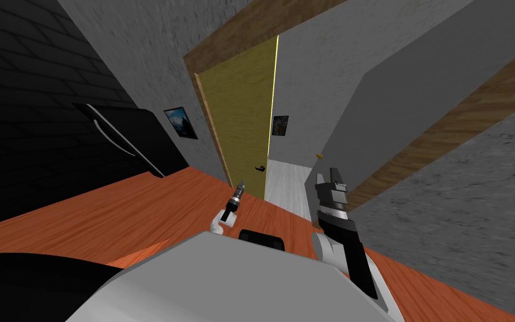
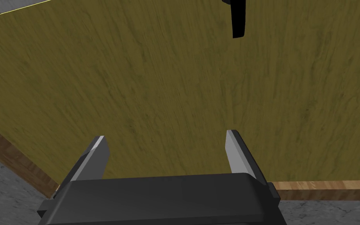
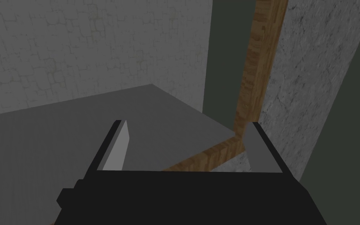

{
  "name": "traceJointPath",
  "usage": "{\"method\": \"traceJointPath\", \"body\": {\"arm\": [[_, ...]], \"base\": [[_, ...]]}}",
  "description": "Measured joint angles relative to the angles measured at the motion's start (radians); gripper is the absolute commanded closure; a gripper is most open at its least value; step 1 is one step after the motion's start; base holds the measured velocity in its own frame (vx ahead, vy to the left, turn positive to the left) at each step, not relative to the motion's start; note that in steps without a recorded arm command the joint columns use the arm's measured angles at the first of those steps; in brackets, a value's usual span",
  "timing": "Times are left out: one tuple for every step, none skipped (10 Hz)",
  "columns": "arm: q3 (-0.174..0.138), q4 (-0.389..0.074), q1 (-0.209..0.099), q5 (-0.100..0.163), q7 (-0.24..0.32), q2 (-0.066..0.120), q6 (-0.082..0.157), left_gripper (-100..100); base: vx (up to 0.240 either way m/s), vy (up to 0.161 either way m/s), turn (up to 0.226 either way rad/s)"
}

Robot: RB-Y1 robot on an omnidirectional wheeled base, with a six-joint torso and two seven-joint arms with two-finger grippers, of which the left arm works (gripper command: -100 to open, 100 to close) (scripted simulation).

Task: Push the door open

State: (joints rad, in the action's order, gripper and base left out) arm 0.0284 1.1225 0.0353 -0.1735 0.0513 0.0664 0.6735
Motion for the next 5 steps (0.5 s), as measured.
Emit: {"method": "traceJointPath", "body": {"arm": [[0.001,-0.021,-0.01,-0.001,0.0,-0.004,0.004,-100],[0.004,-0.038,-0.015,-0.003,0.005,-0.006,0.008,-100],[0.007,-0.062,-0.023,-0.004,0.008,-0.01,0.013,-100],[0.008,-0.09,-0.034,-0.005,0.01,-0.016,0.021,-100],[0.011,-0.114,-0.041,-0.006,0.014,-0.018,0.029,-100]], "base": [[0.083,0.009,-0.009],[0.093,0.003,-0.011],[0.102,0.02,-0.008],[0.113,0.019,-0.01],[0.103,0.021,-0.008]]}}
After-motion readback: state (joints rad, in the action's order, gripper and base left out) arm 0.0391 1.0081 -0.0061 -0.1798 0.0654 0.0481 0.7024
